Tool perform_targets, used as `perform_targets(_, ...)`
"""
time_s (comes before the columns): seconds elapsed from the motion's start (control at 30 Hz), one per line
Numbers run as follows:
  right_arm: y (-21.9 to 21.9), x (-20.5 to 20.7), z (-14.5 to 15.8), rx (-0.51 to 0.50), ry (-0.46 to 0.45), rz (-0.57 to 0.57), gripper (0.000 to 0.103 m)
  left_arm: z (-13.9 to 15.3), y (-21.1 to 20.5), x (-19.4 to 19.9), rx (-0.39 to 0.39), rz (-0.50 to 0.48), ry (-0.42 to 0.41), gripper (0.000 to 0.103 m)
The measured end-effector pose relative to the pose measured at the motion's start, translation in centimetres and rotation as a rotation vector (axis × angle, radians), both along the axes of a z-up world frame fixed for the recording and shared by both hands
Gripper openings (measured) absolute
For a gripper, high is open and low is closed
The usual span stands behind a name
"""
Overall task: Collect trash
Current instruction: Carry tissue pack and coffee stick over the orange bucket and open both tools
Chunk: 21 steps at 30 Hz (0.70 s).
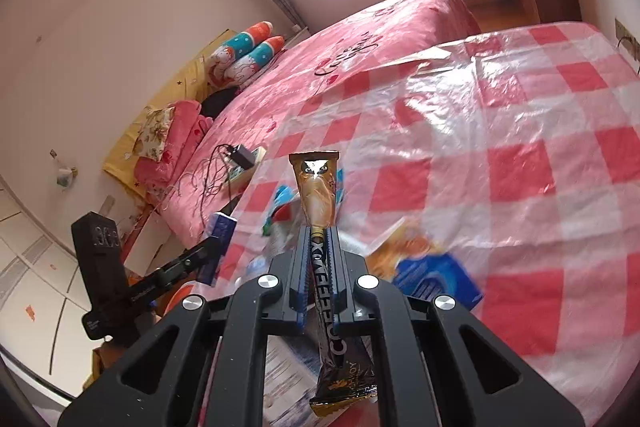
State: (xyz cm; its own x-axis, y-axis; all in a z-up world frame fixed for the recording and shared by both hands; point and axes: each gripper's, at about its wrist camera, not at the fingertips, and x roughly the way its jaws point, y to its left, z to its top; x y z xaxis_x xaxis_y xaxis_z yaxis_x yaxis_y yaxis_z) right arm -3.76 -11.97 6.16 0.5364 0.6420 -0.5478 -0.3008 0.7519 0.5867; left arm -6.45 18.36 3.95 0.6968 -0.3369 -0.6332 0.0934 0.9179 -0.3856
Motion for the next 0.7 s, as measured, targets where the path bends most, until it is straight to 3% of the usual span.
perform_targets(0.37,2.1,-2.6,-0.1,0.035,0.045,0.046,0.009,-0.6,1.7,-3.8,-0.035,0.031,0.000,0.053)
perform_targets(0.7,9.2,-4.7,0.7,0.020,0.058,0.209,0.009,-0.1,5.6,-9.1,-0.022,0.124,-0.026,0.053)
